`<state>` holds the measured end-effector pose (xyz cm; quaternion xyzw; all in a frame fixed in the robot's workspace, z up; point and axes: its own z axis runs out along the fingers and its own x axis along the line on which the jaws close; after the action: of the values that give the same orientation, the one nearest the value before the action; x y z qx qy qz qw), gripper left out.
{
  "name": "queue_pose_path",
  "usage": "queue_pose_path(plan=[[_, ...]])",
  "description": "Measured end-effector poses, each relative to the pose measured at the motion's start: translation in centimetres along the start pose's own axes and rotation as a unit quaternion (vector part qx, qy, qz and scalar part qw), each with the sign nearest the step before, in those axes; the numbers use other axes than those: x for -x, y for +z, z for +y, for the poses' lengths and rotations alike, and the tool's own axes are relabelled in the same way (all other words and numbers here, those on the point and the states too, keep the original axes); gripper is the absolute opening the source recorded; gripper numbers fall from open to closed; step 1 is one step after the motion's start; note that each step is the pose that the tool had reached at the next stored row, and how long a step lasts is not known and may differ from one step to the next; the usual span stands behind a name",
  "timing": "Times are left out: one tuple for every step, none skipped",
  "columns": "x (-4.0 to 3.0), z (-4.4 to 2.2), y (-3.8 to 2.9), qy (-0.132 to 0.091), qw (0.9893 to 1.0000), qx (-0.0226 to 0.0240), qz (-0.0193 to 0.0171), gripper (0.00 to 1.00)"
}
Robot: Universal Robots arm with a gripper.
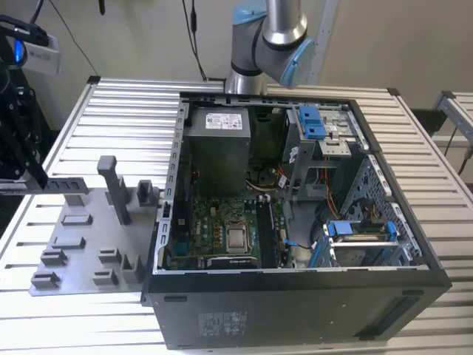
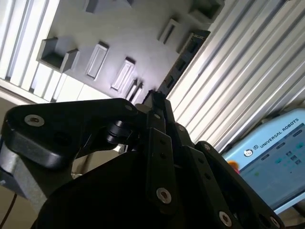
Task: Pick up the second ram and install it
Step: 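Pick up the second ram and move it above second insertion slot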
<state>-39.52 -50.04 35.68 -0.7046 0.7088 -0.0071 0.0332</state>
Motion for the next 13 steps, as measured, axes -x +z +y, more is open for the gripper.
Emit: queue_pose_path(plan=[[0.01,-0.01,-0.24,0.000,1.0000,0.0000,0.0000,0.14],[0.02,-0.03,-0.50,0.000,1.0000,0.0000,0.0000,0.14],[0.03,-0.04,-0.74,0.000,1.0000,0.0000,0.0000,0.14],[0.04,-0.06,-1.00,0.000,1.0000,0.0000,0.0000,0.14],[0.05,-0.07,-1.27,0.000,1.0000,0.0000,0.0000,0.14],[0.05,-0.09,-1.50,0.000,1.0000,0.0000,0.0000,0.14],[0.06,-0.10,-1.74,0.000,1.0000,0.0000,0.0000,0.14],[0.07,-0.11,-1.97,0.000,1.0000,0.0000,0.0000,0.14],[0.08,-0.13,-2.20,0.000,1.0000,0.0000,0.0000,0.14],[0.09,-0.14,-2.40,0.000,1.0000,0.0000,0.0000,0.14],[0.09,-0.15,-2.58,0.000,1.0000,0.0000,0.0000,0.14],[0.10,-0.16,-2.73,0.000,1.0000,0.0000,0.0000,0.14],[0.10,-0.17,-2.88,0.000,1.0000,0.0000,0.0000,0.14]])
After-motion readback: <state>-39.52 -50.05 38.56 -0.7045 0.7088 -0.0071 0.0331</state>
